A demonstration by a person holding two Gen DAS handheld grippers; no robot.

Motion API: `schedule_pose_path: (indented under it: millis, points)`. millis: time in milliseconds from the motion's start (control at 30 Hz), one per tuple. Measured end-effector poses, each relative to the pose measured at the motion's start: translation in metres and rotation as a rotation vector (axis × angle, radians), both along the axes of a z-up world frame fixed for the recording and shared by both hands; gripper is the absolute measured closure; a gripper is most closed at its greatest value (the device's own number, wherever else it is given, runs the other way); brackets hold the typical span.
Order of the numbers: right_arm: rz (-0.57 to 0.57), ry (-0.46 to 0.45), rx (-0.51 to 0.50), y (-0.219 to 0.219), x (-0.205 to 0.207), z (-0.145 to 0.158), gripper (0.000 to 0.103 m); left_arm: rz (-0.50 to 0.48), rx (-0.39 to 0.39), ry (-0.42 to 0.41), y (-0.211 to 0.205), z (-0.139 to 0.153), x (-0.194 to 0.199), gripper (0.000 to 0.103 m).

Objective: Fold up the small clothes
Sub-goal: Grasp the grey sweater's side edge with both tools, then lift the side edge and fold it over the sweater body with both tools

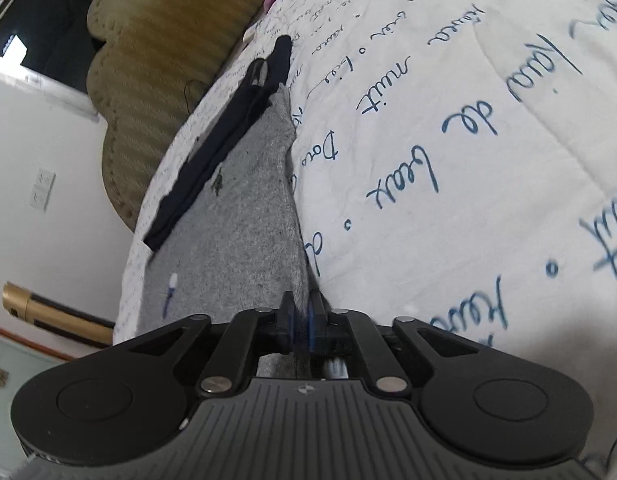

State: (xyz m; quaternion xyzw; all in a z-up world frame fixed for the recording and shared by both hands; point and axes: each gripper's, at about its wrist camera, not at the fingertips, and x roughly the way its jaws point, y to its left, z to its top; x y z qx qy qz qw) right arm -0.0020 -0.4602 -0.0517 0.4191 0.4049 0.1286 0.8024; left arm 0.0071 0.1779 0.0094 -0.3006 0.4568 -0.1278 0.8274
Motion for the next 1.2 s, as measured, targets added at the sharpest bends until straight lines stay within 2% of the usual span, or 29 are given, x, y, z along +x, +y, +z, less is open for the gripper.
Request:
schedule_pose_path:
  millis: [33,100,233,300,367,400,467,533,600,667,733,800,833,867,933,1000,1067,1133,1167,1200]
  points:
    - [0.006,0.005,0.034,-0.001,-0.004,0.001,0.070,-0.011,-0.012,0.007,0.001,0.001,-0.006,0.084]
    - [0.034,-0.007,0.089,0.001,-0.018,0.004,0.066,-0.014,-0.041,0.015,0.002,0.000,-0.022,0.071]
    - [0.097,0.025,0.131,0.005,-0.050,0.002,0.067,-0.036,-0.160,0.059,-0.002,-0.015,-0.051,0.070]
    - [0.124,0.051,0.163,0.013,-0.063,-0.005,0.069,-0.037,-0.192,0.056,-0.008,-0.021,-0.058,0.070]
    - [0.149,0.063,0.188,0.025,-0.071,-0.012,0.083,-0.028,-0.183,0.048,-0.012,-0.021,-0.059,0.074]
    - [0.153,0.071,0.183,0.030,-0.072,-0.016,0.096,-0.022,-0.172,0.063,-0.012,-0.020,-0.057,0.098]
    - [0.158,0.066,0.166,0.036,-0.074,-0.017,0.096,-0.028,-0.158,0.105,-0.011,-0.022,-0.055,0.098]
    - [0.160,0.058,0.116,0.033,-0.077,-0.008,0.097,-0.048,-0.130,0.103,-0.010,-0.014,-0.059,0.098]
    - [0.141,0.043,0.040,0.020,-0.083,0.006,0.097,-0.068,-0.120,0.088,-0.008,-0.007,-0.066,0.098]
    - [0.108,0.044,-0.011,-0.001,-0.088,0.016,0.097,-0.076,-0.091,0.103,-0.006,-0.014,-0.068,0.098]
    - [0.126,0.063,0.012,-0.009,-0.086,0.009,0.097,-0.058,-0.145,0.101,-0.002,-0.025,-0.069,0.098]
    - [0.144,0.074,0.031,-0.001,-0.083,0.000,0.095,-0.057,-0.143,0.091,0.000,-0.023,-0.068,0.096]
    - [0.133,0.067,0.055,0.003,-0.083,-0.003,0.086,-0.052,-0.151,0.088,0.001,-0.021,-0.070,0.095]
    - [0.125,0.066,0.078,0.005,-0.083,-0.004,0.084,-0.049,-0.162,0.098,0.002,-0.021,-0.071,0.093]
    - [0.121,0.056,0.110,0.007,-0.087,-0.004,0.071,-0.058,-0.181,0.105,0.004,-0.020,-0.073,0.086]
    - [0.109,0.038,0.148,0.002,-0.093,-0.002,0.065,-0.061,-0.196,0.093,0.002,-0.019,-0.073,0.071]
    - [0.098,0.043,0.154,0.004,-0.092,-0.003,0.065,-0.066,-0.191,0.082,-0.004,-0.019,-0.069,0.068]
    - [0.102,0.054,0.146,0.005,-0.088,-0.005,0.075,-0.074,-0.169,0.076,-0.011,-0.016,-0.063,0.068]
    - [0.104,0.066,0.144,0.005,-0.086,-0.007,0.080,-0.070,-0.152,0.078,-0.013,-0.014,-0.060,0.073]
    - [0.103,0.087,0.137,0.004,-0.084,-0.009,0.095,-0.069,-0.109,0.082,-0.016,-0.011,-0.058,0.099]
